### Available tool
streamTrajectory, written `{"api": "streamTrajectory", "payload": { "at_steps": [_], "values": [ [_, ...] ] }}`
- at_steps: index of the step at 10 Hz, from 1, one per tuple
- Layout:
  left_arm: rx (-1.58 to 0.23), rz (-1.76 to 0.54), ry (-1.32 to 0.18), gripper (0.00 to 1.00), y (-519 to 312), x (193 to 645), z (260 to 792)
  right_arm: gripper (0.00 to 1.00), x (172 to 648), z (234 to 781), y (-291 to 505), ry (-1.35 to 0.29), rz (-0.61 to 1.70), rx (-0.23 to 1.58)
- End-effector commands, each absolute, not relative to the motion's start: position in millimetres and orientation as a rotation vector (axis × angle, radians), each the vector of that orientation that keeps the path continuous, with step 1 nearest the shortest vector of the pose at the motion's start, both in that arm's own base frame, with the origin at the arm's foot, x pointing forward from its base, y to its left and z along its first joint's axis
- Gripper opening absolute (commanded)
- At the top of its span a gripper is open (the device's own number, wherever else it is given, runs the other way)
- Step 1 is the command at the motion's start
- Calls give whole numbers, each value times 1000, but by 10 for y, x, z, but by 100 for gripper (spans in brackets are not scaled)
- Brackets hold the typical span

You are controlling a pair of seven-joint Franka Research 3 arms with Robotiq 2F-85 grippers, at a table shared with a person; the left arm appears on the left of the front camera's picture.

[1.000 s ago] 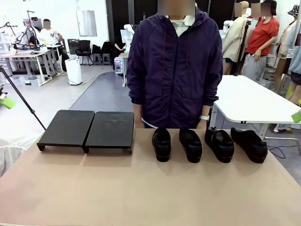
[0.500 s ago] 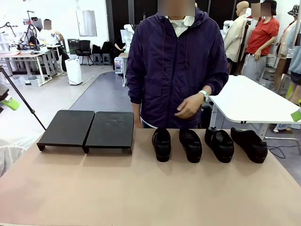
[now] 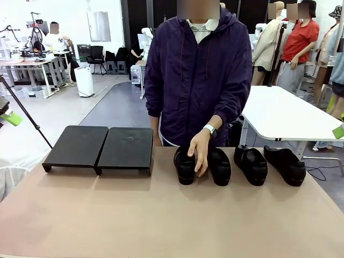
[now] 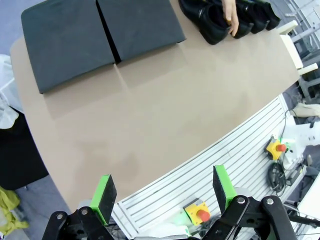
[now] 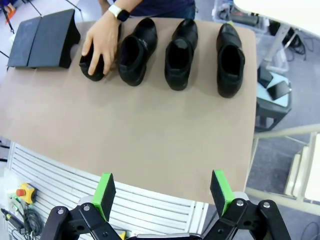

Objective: Organize the shoes by placing them on the stand.
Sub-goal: Pick up one Shoe and place it in the middle of the table.

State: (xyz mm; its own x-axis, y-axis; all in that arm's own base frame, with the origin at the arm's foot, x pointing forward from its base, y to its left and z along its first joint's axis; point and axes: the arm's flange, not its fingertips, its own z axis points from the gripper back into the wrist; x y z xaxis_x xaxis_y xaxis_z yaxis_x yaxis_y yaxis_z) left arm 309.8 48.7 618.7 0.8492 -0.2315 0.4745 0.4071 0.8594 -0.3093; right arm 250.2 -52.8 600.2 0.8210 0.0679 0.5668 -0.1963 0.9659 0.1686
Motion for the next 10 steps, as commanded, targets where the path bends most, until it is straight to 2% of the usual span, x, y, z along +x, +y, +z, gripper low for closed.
{"api": "streamTrajectory", "payload": {
  "at_steps": [1, 4, 7, 10],
  "values": [
    [-423, -366, -438, 100, 516, 3099, 6193, 100, 2522, 6048, -509, -588, 161, 242],
    [-423, -366, -438, 100, 516, 3099, 6193, 100, 2502, 6002, -528, -592, 142, 225],
    [-423, -366, -438, 100, 516, 3099, 6193, 100, 3338, 5911, -293, -539, 233, 109],
    [-423, -366, -438, 100, 516, 3099, 6193, 100, 4195, 5485, -261, -442, 243, 56]
  ]
}}
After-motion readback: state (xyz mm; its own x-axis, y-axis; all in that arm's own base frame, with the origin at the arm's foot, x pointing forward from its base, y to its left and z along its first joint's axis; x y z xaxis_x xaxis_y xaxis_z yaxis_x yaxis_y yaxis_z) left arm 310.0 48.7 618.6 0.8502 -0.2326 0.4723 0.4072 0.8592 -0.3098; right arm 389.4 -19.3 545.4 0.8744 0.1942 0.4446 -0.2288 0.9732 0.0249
